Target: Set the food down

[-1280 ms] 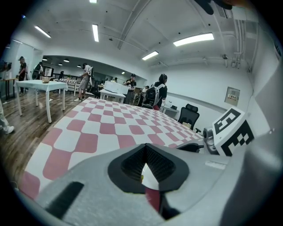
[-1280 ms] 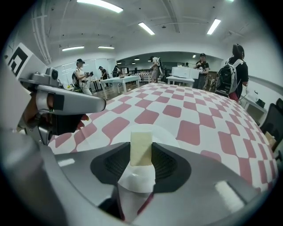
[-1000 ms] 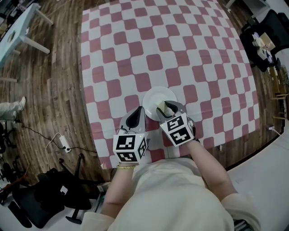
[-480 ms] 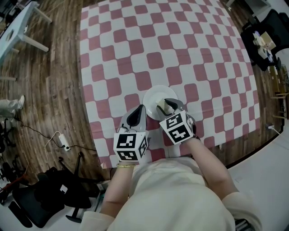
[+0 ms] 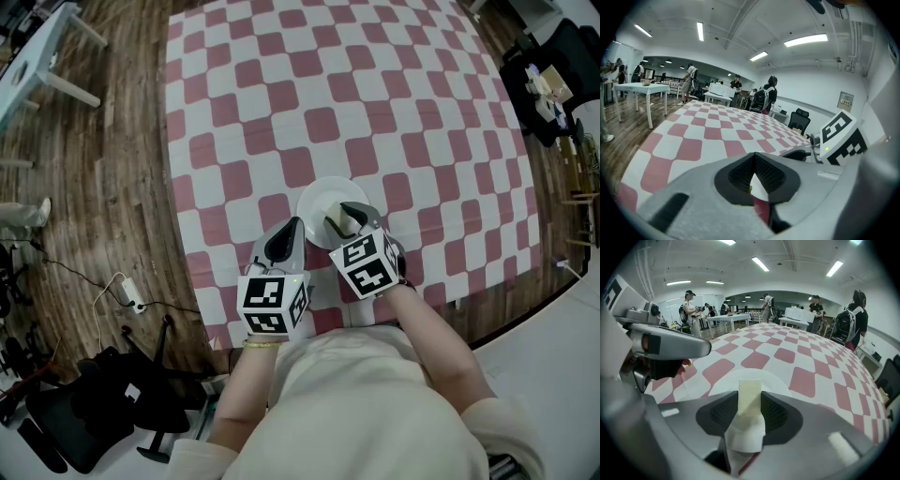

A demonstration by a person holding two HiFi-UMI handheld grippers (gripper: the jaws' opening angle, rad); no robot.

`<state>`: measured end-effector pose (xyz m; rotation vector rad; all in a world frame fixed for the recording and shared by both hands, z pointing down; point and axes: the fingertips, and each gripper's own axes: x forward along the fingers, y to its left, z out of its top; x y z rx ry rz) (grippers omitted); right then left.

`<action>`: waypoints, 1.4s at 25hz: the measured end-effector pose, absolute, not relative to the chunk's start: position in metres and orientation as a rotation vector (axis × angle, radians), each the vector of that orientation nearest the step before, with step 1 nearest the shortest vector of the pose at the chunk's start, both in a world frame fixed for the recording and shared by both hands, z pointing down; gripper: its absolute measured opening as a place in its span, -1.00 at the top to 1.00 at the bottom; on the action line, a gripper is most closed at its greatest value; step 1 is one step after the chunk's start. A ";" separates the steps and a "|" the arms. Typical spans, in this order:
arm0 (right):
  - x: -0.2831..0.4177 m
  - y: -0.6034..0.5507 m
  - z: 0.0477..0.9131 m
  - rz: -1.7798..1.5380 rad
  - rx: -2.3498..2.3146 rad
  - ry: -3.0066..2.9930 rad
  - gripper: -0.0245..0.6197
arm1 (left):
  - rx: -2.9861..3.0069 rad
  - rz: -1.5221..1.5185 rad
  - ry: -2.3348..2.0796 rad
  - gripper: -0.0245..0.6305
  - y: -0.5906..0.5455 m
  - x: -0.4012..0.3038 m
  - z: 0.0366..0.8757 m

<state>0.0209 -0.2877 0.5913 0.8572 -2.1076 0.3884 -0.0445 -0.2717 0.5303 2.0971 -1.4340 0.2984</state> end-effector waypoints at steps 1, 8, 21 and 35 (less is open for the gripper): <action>0.021 -0.288 0.591 0.386 0.858 -2.108 0.43 | 2.098 0.298 -1.434 0.91 -0.272 -0.044 0.530; 0.021 -0.289 0.593 0.376 0.860 -2.101 0.45 | 2.100 0.298 -1.435 0.91 -0.270 -0.043 0.529; 0.022 -0.288 0.584 0.384 0.895 -2.128 0.42 | 2.104 0.295 -1.440 0.91 -0.267 -0.043 0.526; 0.023 -0.280 0.565 0.394 0.938 -2.171 0.43 | 2.122 0.294 -1.443 0.91 -0.257 -0.038 0.516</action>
